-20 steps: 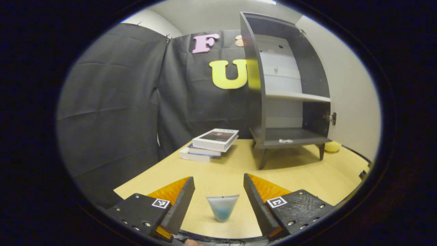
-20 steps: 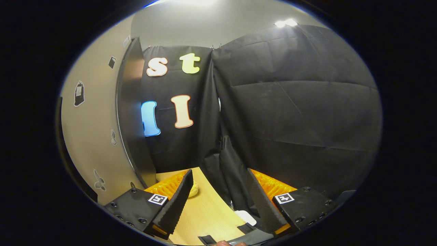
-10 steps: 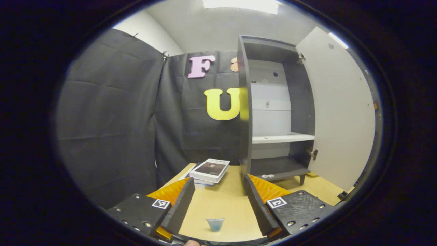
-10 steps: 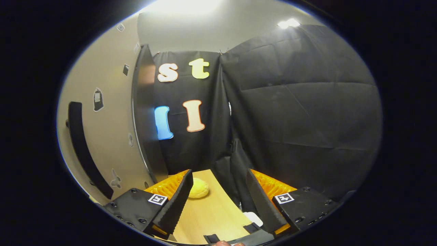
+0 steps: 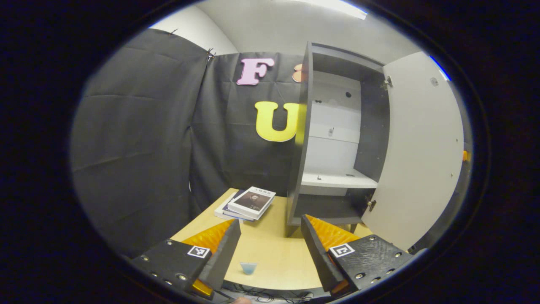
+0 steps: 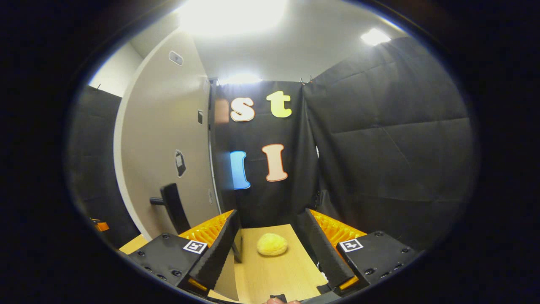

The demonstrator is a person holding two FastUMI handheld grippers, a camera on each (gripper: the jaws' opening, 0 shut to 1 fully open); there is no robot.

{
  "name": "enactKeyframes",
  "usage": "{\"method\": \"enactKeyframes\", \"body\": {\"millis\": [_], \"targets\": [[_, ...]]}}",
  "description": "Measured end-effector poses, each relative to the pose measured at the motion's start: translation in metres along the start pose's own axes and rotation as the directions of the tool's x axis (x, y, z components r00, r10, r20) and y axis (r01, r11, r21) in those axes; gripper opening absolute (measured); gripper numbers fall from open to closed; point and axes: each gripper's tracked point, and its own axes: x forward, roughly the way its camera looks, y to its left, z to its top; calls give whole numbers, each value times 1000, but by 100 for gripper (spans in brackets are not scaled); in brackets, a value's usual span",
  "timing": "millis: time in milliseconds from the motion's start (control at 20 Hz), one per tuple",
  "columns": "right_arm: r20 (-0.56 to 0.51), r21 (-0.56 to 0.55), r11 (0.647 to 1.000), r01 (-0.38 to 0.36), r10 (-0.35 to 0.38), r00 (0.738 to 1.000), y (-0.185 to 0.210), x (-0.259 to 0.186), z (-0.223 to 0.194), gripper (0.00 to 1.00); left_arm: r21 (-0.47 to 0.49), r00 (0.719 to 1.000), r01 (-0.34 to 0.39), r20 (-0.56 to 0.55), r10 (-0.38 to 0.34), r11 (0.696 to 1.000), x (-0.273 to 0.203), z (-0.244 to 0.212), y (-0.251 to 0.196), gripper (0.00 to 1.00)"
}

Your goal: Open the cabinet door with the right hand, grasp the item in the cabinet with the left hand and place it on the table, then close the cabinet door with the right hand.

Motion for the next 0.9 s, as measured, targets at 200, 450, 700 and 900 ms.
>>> {"method": "enactKeyframes", "body": {"millis": [200,450,700,900], "targets": [[-35,-5,998,-67,67,997,26,1,-5,92,-11,999,22,35,-21,1000,2,25,-4,87],[-38,-31,998,-51,50,998,30,0,-3,96,-49,1000,11,7,-11,999,4,9,1,87],[-32,-40,996,-85,84,996,52,-3,-4,92,-31,1000,-24,-10,23,999,9,-3,17,87],[-51,-36,987,-158,156,986,89,-10,-8,96,-48,1000,-18,-17,18,999,11,-8,15,87]]}}
